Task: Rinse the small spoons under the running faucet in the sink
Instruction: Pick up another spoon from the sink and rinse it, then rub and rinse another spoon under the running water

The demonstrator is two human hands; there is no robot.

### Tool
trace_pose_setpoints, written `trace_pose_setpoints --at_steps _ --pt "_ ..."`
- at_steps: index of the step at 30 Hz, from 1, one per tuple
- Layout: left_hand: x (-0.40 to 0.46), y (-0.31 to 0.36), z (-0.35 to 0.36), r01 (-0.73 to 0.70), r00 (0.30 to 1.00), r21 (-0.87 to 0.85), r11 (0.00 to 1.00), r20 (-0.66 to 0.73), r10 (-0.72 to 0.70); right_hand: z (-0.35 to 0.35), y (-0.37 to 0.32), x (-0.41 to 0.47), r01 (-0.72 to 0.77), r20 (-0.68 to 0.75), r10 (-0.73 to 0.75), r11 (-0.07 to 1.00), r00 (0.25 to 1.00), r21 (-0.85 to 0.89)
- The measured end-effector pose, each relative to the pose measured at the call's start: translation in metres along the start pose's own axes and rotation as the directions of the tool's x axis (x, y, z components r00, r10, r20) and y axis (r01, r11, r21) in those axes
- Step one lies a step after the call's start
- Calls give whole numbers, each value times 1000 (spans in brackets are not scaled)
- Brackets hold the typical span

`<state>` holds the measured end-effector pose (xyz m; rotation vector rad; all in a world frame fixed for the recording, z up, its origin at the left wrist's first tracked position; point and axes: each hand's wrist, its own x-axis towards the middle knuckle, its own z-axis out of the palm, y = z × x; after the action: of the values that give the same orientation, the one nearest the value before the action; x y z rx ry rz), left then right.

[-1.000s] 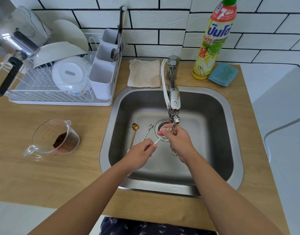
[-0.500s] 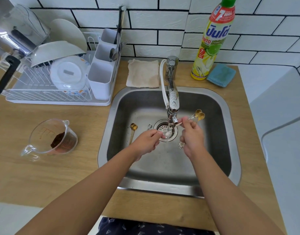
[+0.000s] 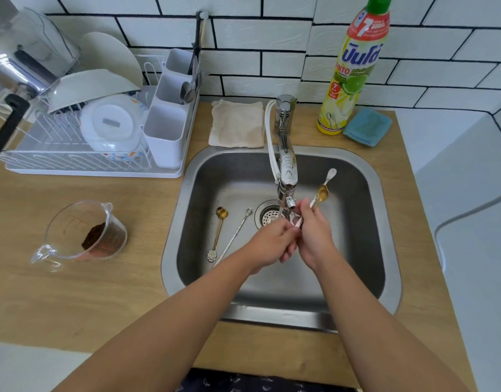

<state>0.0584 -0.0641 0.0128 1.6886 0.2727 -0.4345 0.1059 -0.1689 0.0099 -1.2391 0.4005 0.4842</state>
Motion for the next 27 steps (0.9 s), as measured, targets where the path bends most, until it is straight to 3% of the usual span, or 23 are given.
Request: trace_pose_setpoints --at_steps 4,7,11,16,23,27 --pt "-2 -14 -2 36 999 123 992 -33 -33 2 1 3 18 -33 -13 985 999 171" --pt "-2 -43 -28 145 988 323 935 -107 -116 -7 -3 7 32 -21 -28 970 999 240" --pt "10 -85 -70 340 925 679 650 -367 -100 -18 -2 9 17 7 -20 963 1000 268" --pt "22 -97 -76 371 926 787 492 -357 -127 -20 3 8 -78 6 80 941 997 328" --pt "33 -96 -76 354 934 753 555 -258 -245 -24 9 8 -101 -6 107 952 994 288" --pt "29 -85 -69 243 968 768 593 -153 -199 -26 11 9 -97 -6 101 963 995 251"
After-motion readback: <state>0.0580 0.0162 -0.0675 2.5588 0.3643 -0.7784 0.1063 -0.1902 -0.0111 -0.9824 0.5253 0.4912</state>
